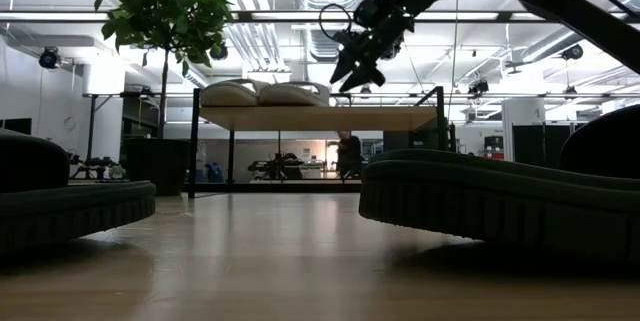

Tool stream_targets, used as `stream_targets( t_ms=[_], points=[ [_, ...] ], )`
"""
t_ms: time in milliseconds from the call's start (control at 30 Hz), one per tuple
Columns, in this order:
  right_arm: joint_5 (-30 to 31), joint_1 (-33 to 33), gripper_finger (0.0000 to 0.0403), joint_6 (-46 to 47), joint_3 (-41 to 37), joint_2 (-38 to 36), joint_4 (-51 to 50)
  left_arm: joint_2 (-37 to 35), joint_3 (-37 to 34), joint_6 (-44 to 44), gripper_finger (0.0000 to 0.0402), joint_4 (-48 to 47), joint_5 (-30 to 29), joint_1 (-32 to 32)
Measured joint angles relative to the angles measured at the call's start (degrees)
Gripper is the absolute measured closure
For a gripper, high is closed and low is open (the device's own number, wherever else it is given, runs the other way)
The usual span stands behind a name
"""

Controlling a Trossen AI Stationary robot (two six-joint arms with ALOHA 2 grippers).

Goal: Pick and place slides into the shelf
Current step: Put the grey slipper on the shelf

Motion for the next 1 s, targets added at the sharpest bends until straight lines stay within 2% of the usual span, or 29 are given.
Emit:
stream_targets(
  t_ms=[267,467,567,733,1000],
  points=[
    [2.7,5.2,0.0258,-8.7,-0.1,-2.7,-15.0,0.0,0.0,0.0,0.0118,0.0,-0.5,0.0],
    [8.0,11.4,0.0345,-14.2,-0.8,-2.7,-14.6,0.0,0.0,0.1,0.0118,0.0,-0.5,0.0],
    [10.3,11.9,0.0385,-14.7,-0.8,-2.7,-14.3,0.0,0.0,0.1,0.0118,0.0,-0.7,0.0],
    [10.7,11.0,0.0390,-14.0,-1.8,-2.7,-15.3,0.0,0.0,0.5,0.0118,0.0,-1.4,0.0],
    [10.7,11.1,0.0391,-14.2,-9.0,-2.6,-12.8,-0.2,0.0,0.5,0.0118,0.0,-1.4,-0.1]
  ],
)
